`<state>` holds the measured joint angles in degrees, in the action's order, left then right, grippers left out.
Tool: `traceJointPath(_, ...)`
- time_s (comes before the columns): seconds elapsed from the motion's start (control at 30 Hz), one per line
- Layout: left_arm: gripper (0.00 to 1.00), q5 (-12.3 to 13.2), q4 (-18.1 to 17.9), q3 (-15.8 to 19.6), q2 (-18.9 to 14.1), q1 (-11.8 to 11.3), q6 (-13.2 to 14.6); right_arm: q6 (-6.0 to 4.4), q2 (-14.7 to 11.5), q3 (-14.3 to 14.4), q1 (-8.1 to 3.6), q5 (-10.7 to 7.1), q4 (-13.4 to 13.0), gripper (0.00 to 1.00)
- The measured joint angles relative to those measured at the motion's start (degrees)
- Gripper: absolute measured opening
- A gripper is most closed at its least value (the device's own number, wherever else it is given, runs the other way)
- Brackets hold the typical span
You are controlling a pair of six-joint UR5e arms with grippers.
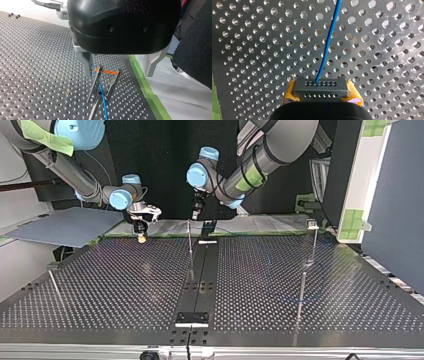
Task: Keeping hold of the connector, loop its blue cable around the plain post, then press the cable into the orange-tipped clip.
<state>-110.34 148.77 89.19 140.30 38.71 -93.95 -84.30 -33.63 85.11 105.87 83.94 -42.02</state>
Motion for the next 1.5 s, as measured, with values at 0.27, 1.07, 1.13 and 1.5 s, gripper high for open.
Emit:
traceJointPath(0.27,1.00,-0.60,0.14,0.16,-0.05,0.09,0.10,0.00,0.00,0.01,0.00,-0.01,0.01,0.00)
traceJointPath(1.07,1.00,-8.00,-11.17,12.25,-11.84,0.28,-0.58,-0.51,0.00,0.01,0.23,0.00,0.44,0.00)
traceJointPath(1.13,1.00,-8.36,-12.21,13.32,-12.93,0.33,-0.66,-0.70,0.00,0.01,0.25,0.00,0.44,0.00)
traceJointPath(1.5,1.00,-8.84,-17.07,19.97,-19.57,1.61,-1.35,-0.97,0.00,0.02,0.53,0.00,0.52,0.00)
